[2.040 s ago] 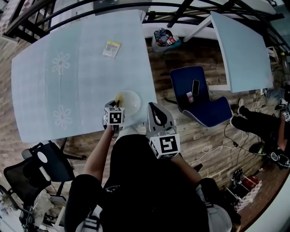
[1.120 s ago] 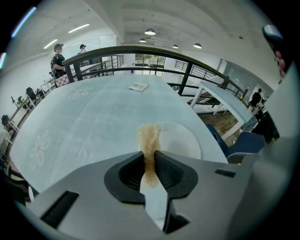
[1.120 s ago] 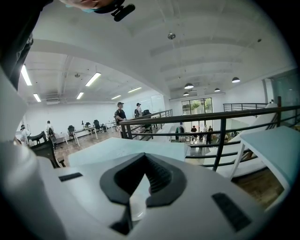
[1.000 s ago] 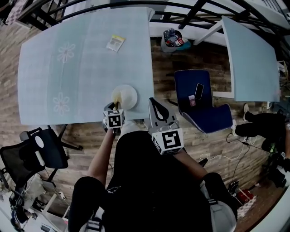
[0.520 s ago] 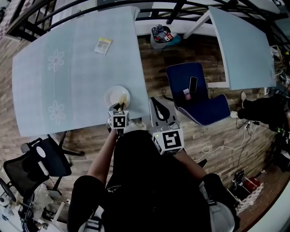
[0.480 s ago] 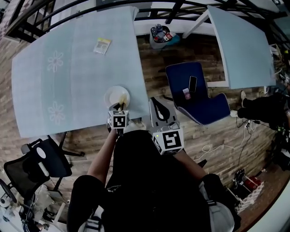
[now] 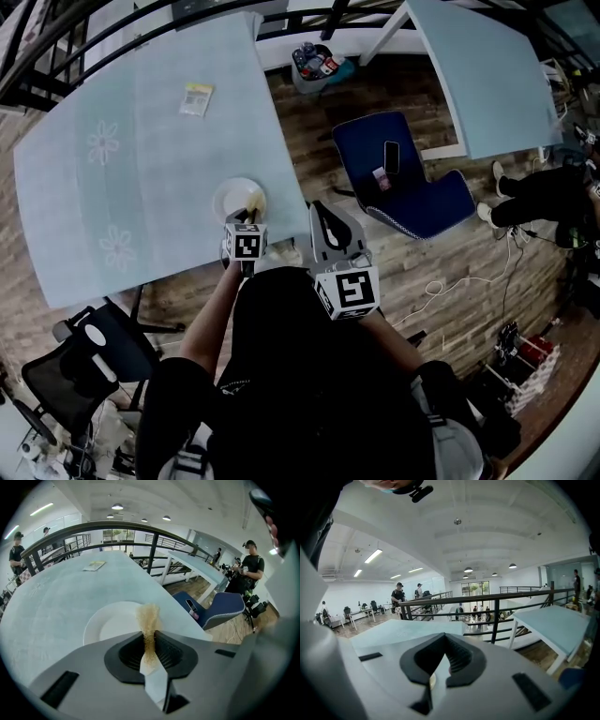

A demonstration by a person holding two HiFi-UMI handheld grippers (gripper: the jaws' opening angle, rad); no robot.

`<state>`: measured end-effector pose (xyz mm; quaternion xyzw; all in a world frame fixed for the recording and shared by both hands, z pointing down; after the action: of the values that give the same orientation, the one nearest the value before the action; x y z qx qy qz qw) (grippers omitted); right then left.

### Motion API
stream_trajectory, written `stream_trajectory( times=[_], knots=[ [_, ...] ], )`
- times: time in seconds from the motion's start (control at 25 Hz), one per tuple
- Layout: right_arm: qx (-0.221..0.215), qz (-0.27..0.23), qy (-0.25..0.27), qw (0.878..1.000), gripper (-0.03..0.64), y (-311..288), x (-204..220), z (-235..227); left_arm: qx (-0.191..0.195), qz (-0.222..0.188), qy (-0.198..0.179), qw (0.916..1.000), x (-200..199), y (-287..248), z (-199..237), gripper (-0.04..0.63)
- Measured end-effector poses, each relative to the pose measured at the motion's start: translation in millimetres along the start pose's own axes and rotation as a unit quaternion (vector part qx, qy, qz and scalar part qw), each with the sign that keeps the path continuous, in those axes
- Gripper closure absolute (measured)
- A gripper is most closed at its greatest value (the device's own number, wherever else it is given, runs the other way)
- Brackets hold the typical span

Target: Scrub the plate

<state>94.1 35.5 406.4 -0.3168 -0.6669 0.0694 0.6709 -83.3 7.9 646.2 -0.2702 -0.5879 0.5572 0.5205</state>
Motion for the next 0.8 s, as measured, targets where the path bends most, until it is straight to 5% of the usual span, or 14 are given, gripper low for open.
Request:
stream_trajectory(
  times=[0.8],
  knots=[
    [0.025, 0.006, -0.017, 1.0, 0.612, -4, 9, 42, 0.004, 0.01, -0.038, 0.9992, 10, 0, 29, 0.529]
  ],
)
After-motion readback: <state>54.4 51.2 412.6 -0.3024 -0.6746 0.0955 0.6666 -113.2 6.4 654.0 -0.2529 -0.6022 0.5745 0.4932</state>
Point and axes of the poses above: the fingertips, and each gripper's own axes: y backward along the fingers, z to its left, x out of its underside, the point moved 8 cm from there along y, backward along the fingers, and after that the axes turned 10 degrees about z, right-handed, at the moved point
